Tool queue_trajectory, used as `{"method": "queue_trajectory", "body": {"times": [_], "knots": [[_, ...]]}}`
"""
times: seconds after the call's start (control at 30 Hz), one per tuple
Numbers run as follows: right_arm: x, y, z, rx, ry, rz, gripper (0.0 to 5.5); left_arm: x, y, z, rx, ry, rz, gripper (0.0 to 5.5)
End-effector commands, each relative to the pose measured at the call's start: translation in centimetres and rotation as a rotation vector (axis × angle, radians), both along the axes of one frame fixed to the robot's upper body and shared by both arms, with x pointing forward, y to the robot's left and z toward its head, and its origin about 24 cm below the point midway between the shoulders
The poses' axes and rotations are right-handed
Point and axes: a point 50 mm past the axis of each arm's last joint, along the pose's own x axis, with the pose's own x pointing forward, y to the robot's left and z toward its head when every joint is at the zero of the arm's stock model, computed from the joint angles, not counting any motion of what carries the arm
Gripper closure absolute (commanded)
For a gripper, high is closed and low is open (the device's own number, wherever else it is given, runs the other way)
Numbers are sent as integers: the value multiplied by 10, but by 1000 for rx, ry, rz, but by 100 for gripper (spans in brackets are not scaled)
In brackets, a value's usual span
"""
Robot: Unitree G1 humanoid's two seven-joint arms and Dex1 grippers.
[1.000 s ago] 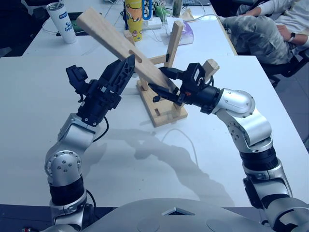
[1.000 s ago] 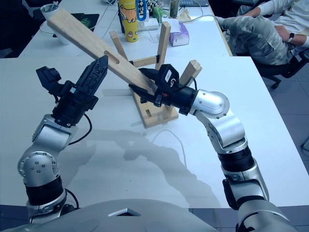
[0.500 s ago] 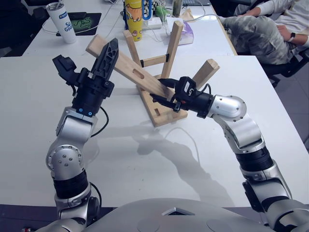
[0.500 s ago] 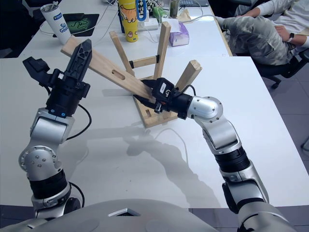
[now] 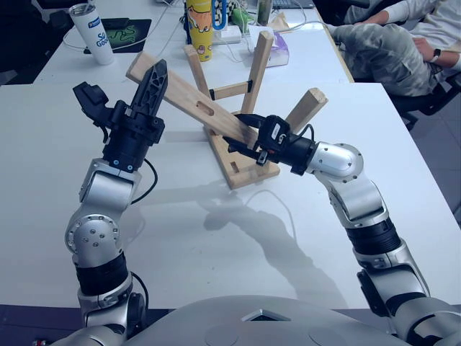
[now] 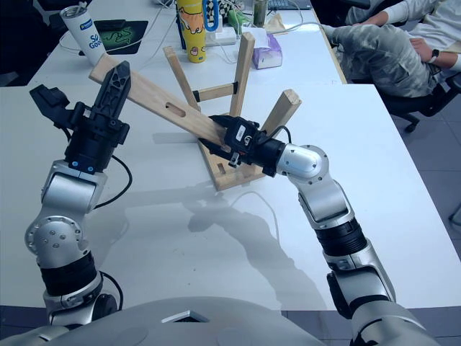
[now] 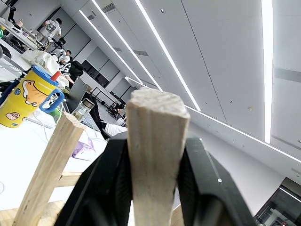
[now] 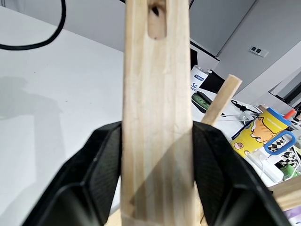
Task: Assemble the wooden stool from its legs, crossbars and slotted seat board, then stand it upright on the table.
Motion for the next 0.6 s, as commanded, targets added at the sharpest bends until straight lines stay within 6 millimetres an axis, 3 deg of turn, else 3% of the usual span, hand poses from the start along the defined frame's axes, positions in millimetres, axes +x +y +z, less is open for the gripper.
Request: {"method": "queue_trajectory", "body": {"times": [0.03, 0.13, 0.23, 0.33, 0.43, 0.6], "knots": [[-3, -2, 5, 27, 3, 7, 344, 2, 7, 1, 19, 0, 39, 442], [-3, -4, 9, 46, 16, 11, 344, 2, 8, -2, 26, 12, 57, 445], [-3, -7, 16, 64, 12, 10, 279, 3, 10, -4, 30, 22, 80, 447], [3, -15, 34, 171, 36, -42, 265, 4, 15, -6, 26, 34, 118, 447], [7, -31, 49, 278, 66, -120, 265, 6, 21, -7, 16, 47, 166, 447], [19, -69, 70, 514, 110, -409, 265, 4, 31, -6, -28, 50, 225, 447]]}}
